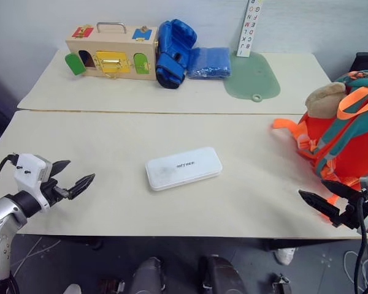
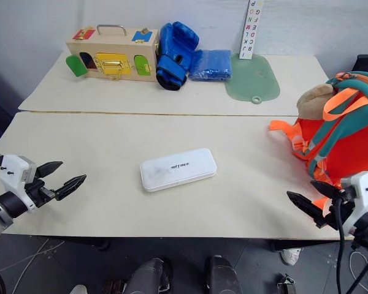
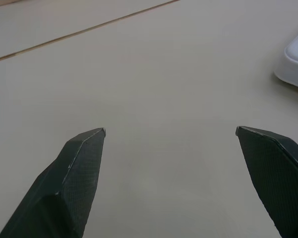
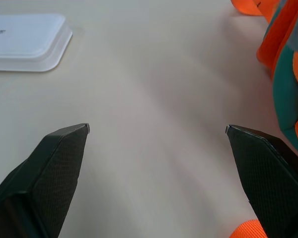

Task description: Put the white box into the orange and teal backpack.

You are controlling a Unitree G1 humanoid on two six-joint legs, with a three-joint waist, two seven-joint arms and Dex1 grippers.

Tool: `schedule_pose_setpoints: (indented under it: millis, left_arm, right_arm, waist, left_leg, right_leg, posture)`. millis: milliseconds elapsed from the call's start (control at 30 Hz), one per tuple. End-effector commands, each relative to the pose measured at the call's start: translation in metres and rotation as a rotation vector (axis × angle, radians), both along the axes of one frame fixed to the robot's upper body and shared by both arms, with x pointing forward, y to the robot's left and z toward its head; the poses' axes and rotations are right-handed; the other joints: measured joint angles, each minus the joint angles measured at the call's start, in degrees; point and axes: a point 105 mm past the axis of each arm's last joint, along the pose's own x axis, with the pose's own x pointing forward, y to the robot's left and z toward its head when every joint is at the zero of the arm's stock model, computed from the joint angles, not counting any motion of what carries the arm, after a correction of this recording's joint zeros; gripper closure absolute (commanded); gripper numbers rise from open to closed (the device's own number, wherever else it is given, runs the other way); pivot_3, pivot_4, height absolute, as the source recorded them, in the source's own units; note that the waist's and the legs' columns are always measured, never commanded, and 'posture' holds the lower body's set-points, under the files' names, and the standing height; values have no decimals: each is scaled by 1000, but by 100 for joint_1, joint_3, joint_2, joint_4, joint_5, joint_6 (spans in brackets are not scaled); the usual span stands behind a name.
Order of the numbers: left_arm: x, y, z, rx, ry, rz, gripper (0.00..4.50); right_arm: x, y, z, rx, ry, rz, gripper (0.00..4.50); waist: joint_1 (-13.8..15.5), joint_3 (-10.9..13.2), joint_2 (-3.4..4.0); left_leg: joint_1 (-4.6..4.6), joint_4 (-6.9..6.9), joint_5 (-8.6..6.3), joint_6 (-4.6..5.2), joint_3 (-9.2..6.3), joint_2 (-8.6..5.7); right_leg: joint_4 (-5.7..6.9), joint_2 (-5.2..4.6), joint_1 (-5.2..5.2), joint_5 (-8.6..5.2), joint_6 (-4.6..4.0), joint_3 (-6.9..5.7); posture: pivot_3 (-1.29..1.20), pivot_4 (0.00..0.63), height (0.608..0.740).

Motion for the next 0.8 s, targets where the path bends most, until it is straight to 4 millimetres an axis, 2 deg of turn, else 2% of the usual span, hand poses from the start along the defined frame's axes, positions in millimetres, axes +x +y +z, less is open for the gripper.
schedule_pose_setpoints:
  millis: [33, 433, 500, 600, 633, 700, 800]
  left_arm:
    - [0, -3, 11, 21, -28, -13, 76]
    - [2, -6, 4, -11, 27, -6, 76]
    - [1, -14, 2, -43, 70, -29, 76]
    - [4, -26, 2, -55, 95, -42, 76]
    - [6, -33, 2, -57, 94, -52, 28]
    - [9, -43, 1, -53, 92, -64, 436]
    - [16, -67, -10, -28, 111, -114, 1153]
  right_arm:
    - [0, 2, 7, -21, -29, 6, 0]
    - [4, 5, 8, -59, -38, 13, 0]
    - [3, 8, 8, -91, -34, 45, 0]
    - [7, 24, 14, -121, -51, 136, 0]
    - [11, 33, 15, -124, -60, 170, 178]
    - [17, 45, 14, -127, -66, 209, 512]
    - [30, 78, 11, -123, -83, 305, 1459]
  waist:
    - [-4, 0, 0]
    - [1, 0, 0]
    - [-1, 0, 0]
    - [-4, 0, 0]
    - [-4, 0, 0]
    - [-13, 0, 0]
    - [-14, 0, 0]
  left_leg:
    - [0, 0, 0, 0, 1, 0]
    - [1, 0, 0, 0, 1, 1]
    - [1, 0, 0, 0, 1, 0]
    - [1, 1, 0, 0, 1, 0]
    - [0, 2, 0, 0, 1, 0]
    - [3, 3, 1, 0, 1, 0]
    - [2, 2, 3, 1, 1, -1]
  right_leg:
    - [0, 0, 0, 0, 0, 0]
    - [1, 0, -1, 0, -1, 0]
    - [1, 0, 0, 0, 0, 0]
    - [1, 0, 1, 0, 0, 0]
    - [2, 0, 1, 0, 0, 0]
    - [7, 0, 2, 0, 1, 1]
    - [8, 2, 0, 1, 2, 0]
  posture:
    - [0, 150, 740]
    - [0, 150, 740]
    - [0, 150, 740]
    - [0, 150, 740]
    - [0, 150, 740]
    - [0, 150, 740]
    - [0, 150, 740]
